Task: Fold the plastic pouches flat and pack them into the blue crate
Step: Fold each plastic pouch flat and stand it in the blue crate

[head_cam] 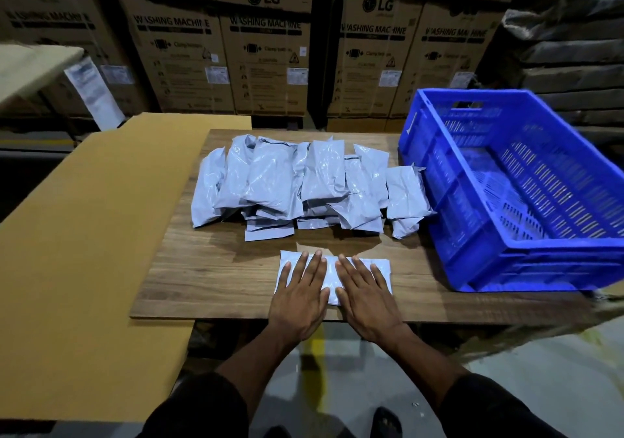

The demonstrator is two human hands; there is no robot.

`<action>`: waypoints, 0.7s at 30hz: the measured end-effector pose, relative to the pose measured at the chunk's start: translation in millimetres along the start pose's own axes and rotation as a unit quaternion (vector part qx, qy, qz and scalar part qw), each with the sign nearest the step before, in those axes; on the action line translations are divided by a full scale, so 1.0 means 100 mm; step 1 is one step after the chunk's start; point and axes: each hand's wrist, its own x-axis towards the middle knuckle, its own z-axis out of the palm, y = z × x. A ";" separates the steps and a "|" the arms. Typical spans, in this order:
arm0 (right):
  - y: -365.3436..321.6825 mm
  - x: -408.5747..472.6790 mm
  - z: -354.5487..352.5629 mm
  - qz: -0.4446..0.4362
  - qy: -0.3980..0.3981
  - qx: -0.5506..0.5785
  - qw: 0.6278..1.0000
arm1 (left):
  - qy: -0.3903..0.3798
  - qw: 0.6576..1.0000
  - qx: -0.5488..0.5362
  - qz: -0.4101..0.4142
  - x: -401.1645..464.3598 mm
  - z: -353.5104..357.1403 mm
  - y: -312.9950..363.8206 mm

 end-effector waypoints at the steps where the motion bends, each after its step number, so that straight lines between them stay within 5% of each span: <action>1: 0.00 0.00 0.00 -0.001 0.000 -0.004 1.000 | -0.001 1.000 -0.001 0.001 0.00 0.00 0.00; 21: -0.07 0.08 -0.14 -0.043 -0.022 -0.038 0.998 | -0.040 0.999 0.009 0.012 0.05 -0.18 0.03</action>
